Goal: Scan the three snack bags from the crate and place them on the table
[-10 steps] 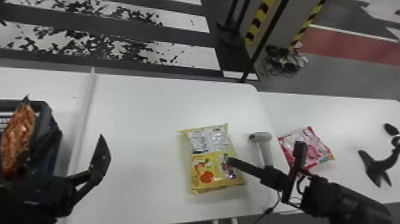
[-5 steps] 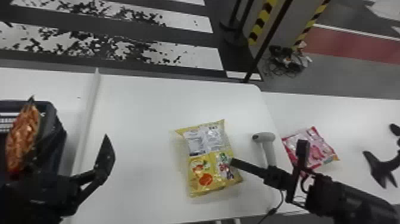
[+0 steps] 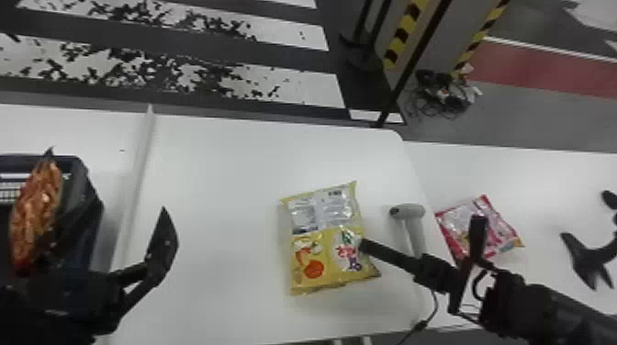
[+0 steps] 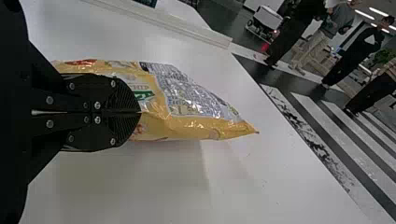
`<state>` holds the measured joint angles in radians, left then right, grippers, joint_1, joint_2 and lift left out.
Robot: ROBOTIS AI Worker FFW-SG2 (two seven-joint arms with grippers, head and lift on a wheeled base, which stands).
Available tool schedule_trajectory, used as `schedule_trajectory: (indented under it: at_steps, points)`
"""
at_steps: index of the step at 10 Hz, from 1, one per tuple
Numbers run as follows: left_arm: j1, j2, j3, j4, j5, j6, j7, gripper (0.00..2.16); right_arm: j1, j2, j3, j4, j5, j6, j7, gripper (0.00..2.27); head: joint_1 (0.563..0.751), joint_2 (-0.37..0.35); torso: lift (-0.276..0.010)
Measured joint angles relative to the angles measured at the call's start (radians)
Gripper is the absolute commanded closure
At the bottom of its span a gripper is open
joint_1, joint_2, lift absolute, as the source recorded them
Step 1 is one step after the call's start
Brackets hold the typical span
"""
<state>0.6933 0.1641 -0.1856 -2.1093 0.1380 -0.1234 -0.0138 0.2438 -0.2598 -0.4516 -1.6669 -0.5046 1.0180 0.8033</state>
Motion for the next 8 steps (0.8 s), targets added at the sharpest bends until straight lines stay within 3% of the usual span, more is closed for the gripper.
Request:
schedule_trajectory:
  at_steps: [5,8]
  points:
    - [0.003,0.001,0.004,0.007,-0.002,0.003,0.000,0.03,-0.008,0.020,-0.103,-0.047,-0.128,0.050,-0.013,2.24,0.695,-0.273,-0.062]
    - [0.002,-0.001,0.005,0.017,-0.002,0.006,0.002,0.03,-0.075,0.028,-0.206,0.003,-0.222,0.060,-0.040,2.24,0.695,-0.306,-0.062]
